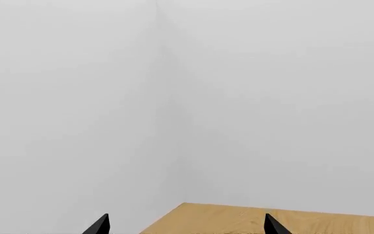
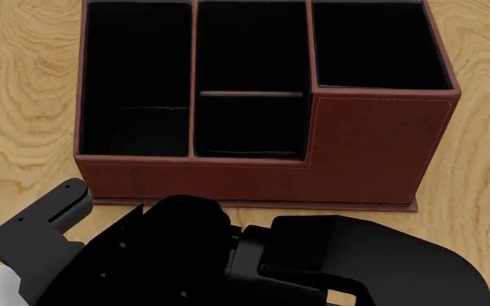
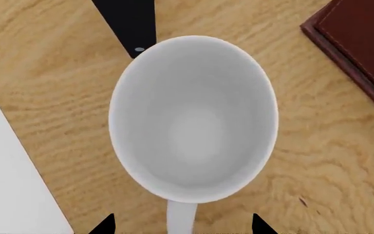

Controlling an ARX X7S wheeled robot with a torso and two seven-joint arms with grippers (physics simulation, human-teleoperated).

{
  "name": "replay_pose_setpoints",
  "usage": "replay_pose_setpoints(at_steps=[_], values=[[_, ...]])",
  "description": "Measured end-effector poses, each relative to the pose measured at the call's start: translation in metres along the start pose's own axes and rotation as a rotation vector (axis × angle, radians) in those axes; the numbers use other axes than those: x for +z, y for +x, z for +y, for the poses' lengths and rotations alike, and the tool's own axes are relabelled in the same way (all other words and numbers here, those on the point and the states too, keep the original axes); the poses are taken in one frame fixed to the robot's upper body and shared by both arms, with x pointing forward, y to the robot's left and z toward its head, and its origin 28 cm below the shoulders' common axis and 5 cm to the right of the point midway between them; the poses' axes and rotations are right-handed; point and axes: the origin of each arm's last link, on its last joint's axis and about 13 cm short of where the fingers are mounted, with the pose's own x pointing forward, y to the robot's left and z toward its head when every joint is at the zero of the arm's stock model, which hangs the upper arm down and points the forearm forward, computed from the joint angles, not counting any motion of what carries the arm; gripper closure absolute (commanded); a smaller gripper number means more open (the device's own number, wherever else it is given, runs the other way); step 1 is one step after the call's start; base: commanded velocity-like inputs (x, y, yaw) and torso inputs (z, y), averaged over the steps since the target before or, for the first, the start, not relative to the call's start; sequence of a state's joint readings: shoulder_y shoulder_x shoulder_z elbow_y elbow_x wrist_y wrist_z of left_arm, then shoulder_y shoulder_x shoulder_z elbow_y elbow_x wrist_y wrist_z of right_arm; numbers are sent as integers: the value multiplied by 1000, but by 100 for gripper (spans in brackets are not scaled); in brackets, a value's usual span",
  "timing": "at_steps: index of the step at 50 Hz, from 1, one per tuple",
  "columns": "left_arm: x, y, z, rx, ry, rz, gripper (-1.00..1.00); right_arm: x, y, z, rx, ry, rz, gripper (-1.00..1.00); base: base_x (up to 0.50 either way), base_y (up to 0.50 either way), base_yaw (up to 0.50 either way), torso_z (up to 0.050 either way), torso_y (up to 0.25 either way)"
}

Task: Pick up the white mug and place it to the right of the caddy.

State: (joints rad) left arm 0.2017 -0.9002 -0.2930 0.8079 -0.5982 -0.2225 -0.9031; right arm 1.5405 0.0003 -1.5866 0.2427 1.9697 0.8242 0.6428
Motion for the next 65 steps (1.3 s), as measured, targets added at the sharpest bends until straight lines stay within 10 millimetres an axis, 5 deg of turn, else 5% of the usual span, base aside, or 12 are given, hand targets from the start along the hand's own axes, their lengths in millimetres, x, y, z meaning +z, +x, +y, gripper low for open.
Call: replay_pose_setpoints(at_steps=[65], values=[[-7, 5, -7, -11, 3, 21, -100, -7, 13, -12, 10, 15, 31, -100, 0, 0, 0, 0, 0]])
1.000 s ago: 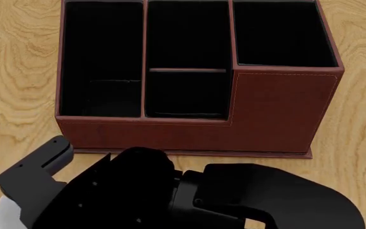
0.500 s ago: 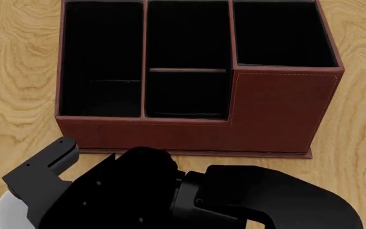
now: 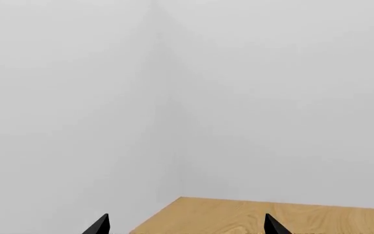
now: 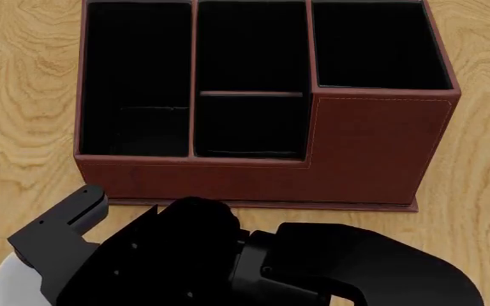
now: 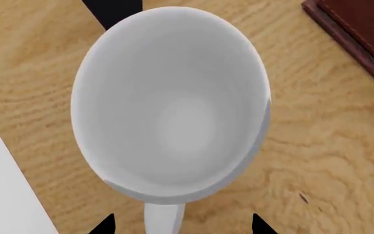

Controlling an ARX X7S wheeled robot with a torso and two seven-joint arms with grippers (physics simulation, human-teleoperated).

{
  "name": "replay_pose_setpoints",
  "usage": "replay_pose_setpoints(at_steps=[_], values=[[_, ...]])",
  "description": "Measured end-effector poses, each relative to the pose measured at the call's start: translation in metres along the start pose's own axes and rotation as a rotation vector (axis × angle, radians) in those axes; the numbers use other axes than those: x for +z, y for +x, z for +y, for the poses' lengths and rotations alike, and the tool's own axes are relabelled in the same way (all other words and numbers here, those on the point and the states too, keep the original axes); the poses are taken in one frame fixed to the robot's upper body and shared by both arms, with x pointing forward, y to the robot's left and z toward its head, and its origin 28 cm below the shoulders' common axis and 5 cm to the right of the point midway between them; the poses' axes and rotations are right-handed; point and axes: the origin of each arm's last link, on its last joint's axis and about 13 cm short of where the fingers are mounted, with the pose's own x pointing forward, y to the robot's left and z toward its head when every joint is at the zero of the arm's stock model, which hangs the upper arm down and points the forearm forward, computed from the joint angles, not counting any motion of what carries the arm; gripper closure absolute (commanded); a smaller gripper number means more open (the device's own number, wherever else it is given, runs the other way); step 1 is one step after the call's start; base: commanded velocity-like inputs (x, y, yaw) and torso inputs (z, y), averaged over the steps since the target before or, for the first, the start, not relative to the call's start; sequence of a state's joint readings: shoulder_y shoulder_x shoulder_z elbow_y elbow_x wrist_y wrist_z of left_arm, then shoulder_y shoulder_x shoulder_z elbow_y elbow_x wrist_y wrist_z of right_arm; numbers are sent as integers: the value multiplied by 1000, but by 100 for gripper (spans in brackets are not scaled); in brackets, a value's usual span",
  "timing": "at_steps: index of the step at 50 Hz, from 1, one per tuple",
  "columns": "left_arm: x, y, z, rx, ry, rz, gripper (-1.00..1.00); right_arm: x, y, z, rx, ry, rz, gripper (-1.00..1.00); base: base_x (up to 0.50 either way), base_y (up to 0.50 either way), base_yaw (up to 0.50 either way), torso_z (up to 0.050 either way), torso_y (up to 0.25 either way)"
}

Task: Pick up the white mug and place it to the right of the caddy.

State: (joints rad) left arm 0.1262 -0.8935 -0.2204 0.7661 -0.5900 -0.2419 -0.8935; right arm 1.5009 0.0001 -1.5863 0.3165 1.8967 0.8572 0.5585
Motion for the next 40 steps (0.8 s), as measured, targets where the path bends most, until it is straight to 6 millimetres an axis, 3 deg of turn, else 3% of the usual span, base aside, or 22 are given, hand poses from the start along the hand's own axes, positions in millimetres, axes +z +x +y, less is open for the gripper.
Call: replay_pose_setpoints(at_steps=[4, 5, 40], values=[[0, 0, 0, -1, 0, 2, -100, 0, 0, 0, 1, -2, -1, -100, 0, 0, 0, 0, 0], [-1, 0, 0, -1, 0, 1, -100, 0, 0, 0, 0, -3, -1, 100, 0, 0, 0, 0, 0], [-6, -2, -6, -27, -8, 13, -100, 6, -8, 3, -32, -23, -44, 100, 0, 0, 0, 0, 0]])
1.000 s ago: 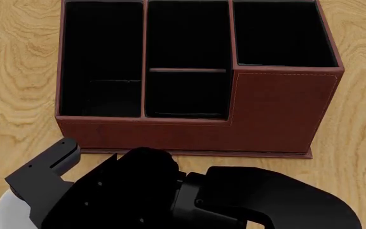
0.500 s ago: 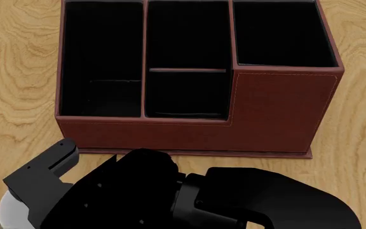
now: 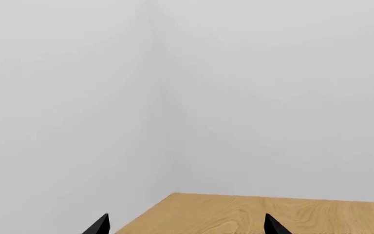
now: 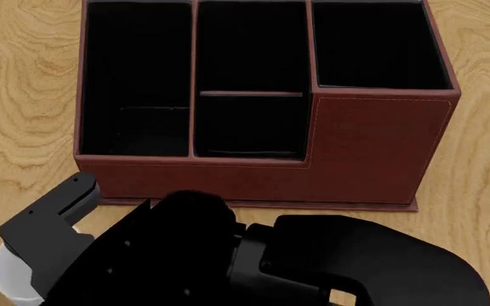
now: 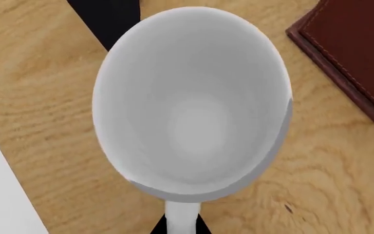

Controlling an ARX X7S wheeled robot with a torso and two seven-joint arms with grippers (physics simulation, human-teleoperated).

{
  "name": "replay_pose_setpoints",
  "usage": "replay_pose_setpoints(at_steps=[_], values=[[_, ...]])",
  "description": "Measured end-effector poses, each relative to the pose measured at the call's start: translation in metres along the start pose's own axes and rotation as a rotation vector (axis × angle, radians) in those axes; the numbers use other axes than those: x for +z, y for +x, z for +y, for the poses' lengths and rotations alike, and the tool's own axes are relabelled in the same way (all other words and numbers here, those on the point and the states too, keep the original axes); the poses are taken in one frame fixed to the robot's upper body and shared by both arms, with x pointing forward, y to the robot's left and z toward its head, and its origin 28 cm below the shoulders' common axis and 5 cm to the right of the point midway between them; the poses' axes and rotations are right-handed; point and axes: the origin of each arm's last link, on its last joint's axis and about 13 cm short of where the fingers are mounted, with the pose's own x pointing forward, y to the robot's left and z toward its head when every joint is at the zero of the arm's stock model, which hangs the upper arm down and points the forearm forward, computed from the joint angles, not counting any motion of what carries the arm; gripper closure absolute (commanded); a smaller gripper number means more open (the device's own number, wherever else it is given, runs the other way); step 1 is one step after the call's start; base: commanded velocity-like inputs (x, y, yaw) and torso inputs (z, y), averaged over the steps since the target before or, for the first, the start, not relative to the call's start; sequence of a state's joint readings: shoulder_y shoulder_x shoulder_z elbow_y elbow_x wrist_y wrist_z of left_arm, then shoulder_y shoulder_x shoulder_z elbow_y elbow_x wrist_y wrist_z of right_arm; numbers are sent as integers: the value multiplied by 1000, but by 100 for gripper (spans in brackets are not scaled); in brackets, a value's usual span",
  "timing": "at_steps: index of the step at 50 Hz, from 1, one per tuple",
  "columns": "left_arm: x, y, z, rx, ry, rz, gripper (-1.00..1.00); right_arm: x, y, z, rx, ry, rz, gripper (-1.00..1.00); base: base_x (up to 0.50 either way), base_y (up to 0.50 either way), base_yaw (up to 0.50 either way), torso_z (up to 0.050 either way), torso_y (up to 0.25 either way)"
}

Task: Pick up the white mug and place it to the right of the caddy.

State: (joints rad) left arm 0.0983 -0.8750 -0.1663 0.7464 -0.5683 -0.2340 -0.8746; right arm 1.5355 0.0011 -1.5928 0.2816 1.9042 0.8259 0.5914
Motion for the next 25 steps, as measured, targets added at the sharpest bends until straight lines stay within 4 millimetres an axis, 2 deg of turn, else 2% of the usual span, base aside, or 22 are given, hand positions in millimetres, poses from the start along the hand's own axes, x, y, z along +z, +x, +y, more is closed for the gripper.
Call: replay_pose_setpoints(at_steps=[25], values=[[11, -1, -1, -13, -12, -22, -100, 11, -31, 5, -34, -8, -88, 100, 0, 0, 0, 0, 0]])
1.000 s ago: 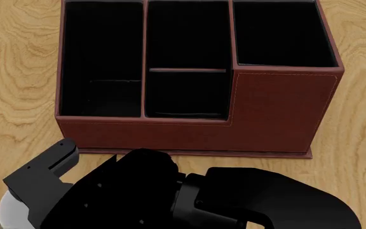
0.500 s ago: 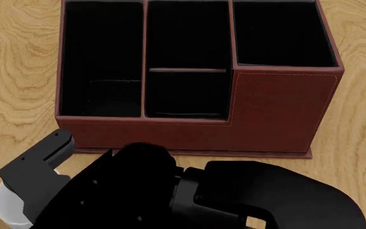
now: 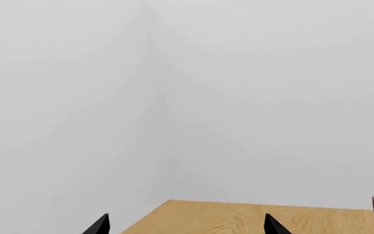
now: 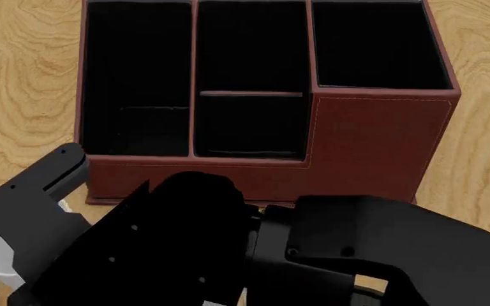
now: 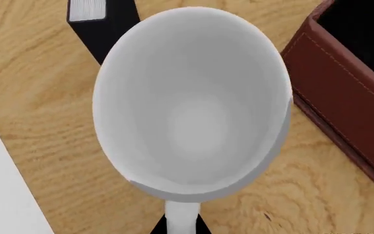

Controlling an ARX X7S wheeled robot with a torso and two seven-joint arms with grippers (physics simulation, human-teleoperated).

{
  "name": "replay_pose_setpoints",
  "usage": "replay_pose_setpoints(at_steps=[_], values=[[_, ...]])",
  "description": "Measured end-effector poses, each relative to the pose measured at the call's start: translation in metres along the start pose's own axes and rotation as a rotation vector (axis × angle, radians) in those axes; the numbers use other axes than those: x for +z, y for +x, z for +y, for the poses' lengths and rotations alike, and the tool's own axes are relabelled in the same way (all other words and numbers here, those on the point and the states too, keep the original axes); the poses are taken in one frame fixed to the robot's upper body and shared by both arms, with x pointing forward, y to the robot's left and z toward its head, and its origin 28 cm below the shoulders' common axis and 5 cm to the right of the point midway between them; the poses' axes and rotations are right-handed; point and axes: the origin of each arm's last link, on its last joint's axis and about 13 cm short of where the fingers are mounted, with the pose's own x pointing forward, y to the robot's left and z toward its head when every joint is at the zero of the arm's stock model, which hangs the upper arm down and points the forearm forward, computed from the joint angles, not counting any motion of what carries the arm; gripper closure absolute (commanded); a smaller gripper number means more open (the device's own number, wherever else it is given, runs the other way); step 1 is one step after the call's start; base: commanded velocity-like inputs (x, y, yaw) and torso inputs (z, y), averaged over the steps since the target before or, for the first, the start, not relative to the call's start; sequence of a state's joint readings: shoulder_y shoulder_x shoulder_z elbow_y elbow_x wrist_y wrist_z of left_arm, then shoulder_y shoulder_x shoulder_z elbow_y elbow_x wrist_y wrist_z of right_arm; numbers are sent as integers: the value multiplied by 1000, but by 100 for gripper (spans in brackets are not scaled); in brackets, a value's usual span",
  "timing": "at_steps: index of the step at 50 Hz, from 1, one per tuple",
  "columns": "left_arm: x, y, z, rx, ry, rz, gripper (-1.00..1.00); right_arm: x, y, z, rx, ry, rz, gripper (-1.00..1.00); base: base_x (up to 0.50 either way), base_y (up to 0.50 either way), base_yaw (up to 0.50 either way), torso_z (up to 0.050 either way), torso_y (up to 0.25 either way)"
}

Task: Pick up the white mug and place it to the right of the caddy.

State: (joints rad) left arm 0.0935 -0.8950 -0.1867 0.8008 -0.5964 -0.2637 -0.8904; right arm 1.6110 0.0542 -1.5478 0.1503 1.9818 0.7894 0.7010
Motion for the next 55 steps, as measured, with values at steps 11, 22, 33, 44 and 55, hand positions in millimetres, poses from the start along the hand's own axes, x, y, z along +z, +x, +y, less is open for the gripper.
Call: replay_pose_setpoints(at_steps=[11, 22, 33, 44, 55], values=[[1, -3, 0, -4, -5, -11, -100, 1, -17, -1, -18, 6, -42, 100, 0, 0, 0, 0, 0], [3, -4, 2, -4, -8, -18, -100, 0, -33, -2, -38, 7, -82, 100, 0, 0, 0, 0, 0], [5, -4, 2, -5, -12, -22, -100, 0, -50, -5, -66, 16, -123, 100, 0, 0, 0, 0, 0], [6, -3, 2, -7, -16, -23, -100, -2, -70, -11, -102, 42, -168, 100, 0, 0, 0, 0, 0], [5, -3, 0, -14, -21, -24, -100, -7, -93, -22, -157, 92, -219, 100, 0, 0, 0, 0, 0]])
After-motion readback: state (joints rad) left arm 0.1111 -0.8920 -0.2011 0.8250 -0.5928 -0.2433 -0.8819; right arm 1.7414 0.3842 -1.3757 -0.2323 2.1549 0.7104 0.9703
